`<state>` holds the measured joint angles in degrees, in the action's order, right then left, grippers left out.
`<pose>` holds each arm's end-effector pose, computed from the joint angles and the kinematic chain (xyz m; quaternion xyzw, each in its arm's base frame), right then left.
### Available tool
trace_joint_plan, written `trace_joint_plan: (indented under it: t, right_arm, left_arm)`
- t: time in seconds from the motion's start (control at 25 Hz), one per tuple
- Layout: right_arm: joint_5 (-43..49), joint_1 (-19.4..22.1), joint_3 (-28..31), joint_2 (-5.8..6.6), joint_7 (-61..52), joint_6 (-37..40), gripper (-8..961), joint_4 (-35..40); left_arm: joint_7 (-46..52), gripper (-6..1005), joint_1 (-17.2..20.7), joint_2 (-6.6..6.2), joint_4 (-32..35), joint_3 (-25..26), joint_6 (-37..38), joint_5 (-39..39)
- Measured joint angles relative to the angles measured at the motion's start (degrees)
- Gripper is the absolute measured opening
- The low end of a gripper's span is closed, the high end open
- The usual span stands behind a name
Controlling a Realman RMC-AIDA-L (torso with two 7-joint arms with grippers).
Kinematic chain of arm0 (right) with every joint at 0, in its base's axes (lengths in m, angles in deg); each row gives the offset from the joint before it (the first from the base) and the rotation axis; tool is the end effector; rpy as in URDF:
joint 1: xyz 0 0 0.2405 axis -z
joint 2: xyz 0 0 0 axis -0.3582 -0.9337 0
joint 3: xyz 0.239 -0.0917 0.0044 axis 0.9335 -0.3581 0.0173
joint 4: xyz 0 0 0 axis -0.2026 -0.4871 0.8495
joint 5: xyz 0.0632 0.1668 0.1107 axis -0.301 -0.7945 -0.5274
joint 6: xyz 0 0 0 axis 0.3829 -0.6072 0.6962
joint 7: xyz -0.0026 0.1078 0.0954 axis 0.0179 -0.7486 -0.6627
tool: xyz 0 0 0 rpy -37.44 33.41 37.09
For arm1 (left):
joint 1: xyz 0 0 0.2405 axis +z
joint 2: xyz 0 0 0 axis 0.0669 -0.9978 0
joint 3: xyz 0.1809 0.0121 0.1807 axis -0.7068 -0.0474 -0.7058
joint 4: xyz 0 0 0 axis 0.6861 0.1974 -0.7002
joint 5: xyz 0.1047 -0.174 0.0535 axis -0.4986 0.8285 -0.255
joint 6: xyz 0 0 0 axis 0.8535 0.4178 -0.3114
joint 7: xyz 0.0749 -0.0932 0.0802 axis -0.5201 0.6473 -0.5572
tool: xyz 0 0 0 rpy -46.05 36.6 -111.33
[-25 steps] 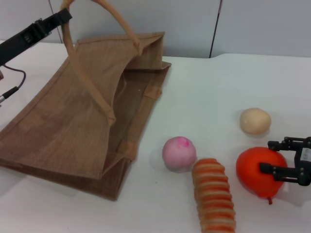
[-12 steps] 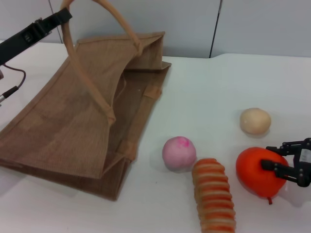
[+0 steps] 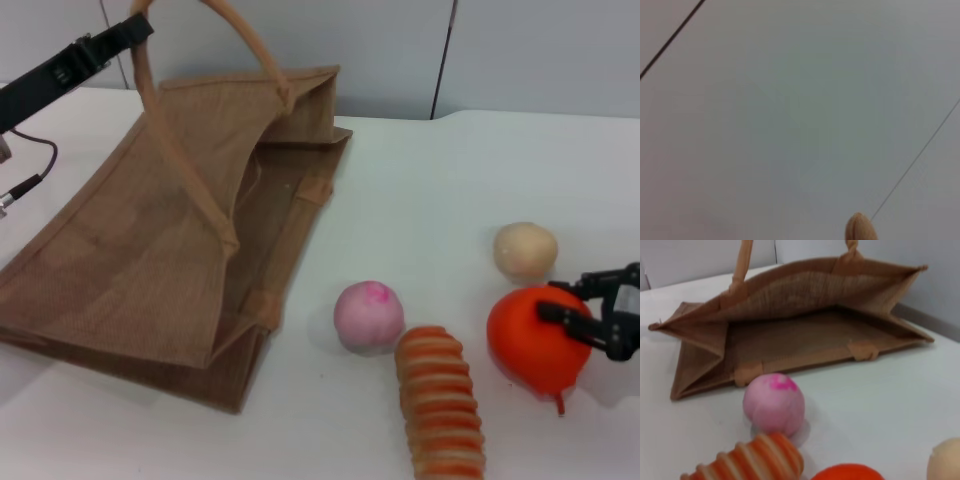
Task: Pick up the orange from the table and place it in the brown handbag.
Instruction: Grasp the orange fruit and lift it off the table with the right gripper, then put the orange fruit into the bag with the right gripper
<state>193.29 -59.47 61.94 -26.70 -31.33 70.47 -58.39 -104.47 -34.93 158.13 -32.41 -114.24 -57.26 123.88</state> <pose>0.3197 0.3252 0.0207 -0.9599 0.1617 0.1354 0.1847 -0.2776 0.3850 0.0881 -0.7249 -0.4115 -0.4857 0.2633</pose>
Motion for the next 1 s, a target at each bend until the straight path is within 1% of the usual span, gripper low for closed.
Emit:
trace_joint_plan:
  t: [0.16, 0.44, 0.76, 1.0]
  right_arm:
    - [-3.58, 0.04, 0.02, 0.00, 1.17, 0.57, 279, -0.11]
    - [-8.85, 0.03, -0.05, -0.01, 4.34, 6.01, 234, -0.49]
    - [-10.16, -3.99, 0.05, -0.14, 6.68, 6.91, 153, -5.05]
    - [-10.71, -7.21, 0.14, -0.14, 8.37, 5.47, 96, -9.17]
  left_arm:
    - [-0.07, 123, -0.17, -0.10, -0.50, -0.03, -1.02, -0.01]
    - [0.03, 123, -0.82, -0.26, -0.63, 0.05, -4.52, 0.01]
    - [0.54, 122, -2.13, -0.27, -0.72, 0.06, -8.66, 0.06]
    - [1.58, 122, -3.30, 0.01, -0.72, 0.06, -11.45, 0.15]
